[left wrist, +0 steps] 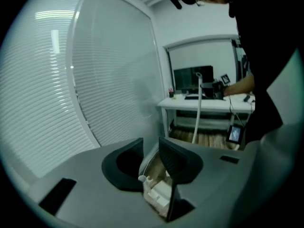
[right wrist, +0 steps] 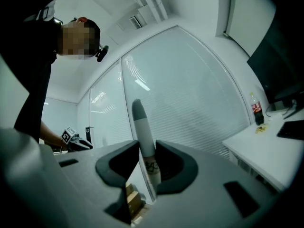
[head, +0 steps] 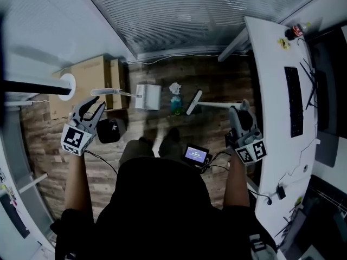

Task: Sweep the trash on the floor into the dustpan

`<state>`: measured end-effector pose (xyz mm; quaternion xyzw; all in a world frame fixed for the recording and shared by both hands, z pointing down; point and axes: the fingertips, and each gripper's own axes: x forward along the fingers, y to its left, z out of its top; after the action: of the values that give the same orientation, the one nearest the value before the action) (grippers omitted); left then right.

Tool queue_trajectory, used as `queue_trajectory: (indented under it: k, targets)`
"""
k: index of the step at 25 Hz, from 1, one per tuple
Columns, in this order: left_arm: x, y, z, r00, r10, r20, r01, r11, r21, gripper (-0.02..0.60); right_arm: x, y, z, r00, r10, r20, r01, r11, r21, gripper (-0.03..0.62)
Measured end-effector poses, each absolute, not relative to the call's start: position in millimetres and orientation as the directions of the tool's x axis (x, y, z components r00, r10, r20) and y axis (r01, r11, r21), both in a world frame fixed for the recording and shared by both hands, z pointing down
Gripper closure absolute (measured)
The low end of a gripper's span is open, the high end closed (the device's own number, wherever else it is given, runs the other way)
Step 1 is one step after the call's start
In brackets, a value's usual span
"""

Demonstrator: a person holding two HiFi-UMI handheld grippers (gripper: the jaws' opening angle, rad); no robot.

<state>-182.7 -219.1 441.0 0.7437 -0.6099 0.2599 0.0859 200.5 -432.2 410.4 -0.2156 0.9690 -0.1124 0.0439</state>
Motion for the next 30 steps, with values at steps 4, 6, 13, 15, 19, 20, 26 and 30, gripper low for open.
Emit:
queue_trajectory:
  k: [4, 6, 13, 15, 19, 20, 26, 30]
  targets:
    - [-206.2, -225.2, 495.5, 0.158, -0.677, 0.719, -0.875, -0.433, -0.216, 0.421, 201.7, -460.8, 436.5, -0.909, -0.418, 0.013, -0.408, 0.880, -0.242, 0.487]
    - [-218.6, -219.7, 529.1, 0.157, -0.547, 0.822, -0.816, -0.541, -0.205, 0.403, 201.0, -469.9, 446.2, -0.910, -0.414, 0.031, -0.409, 0.883, -0.231, 0.488]
    - [-264.5, -211.8, 597.6, 0.139, -0.300, 0.944, -0.653, -0.744, -0.140, 0.385, 189.1, -483.6, 469.6, -0.909, -0.409, 0.081, -0.416, 0.882, -0.222, 0.490]
    - [-270.2, -212.9, 609.1, 0.154, -0.266, 0.952, -0.631, -0.768, -0.112, 0.387, 191.8, -487.0, 474.7, -0.906, -0.410, 0.102, -0.422, 0.879, -0.220, 0.491]
    - [-273.1, -218.7, 629.5, 0.175, -0.194, 0.965, -0.574, -0.817, -0.060, 0.388, 204.3, -491.2, 485.7, -0.903, -0.406, 0.143, -0.428, 0.880, -0.204, 0.494]
    - [-273.8, -218.9, 634.0, 0.179, -0.177, 0.968, -0.567, -0.823, -0.046, 0.388, 207.0, -490.9, 488.6, -0.903, -0.403, 0.150, -0.427, 0.881, -0.205, 0.494]
    - [-270.1, -217.5, 652.2, 0.216, -0.119, 0.969, -0.548, -0.836, 0.019, 0.445, 201.2, -476.6, 507.8, -0.915, -0.302, 0.269, -0.346, 0.929, -0.134, 0.496]
    - [-266.2, -223.1, 652.6, 0.247, -0.139, 0.959, -0.560, -0.828, 0.024, 0.456, 172.9, -459.9, 524.1, -0.911, -0.191, 0.366, -0.234, 0.969, -0.076, 0.497]
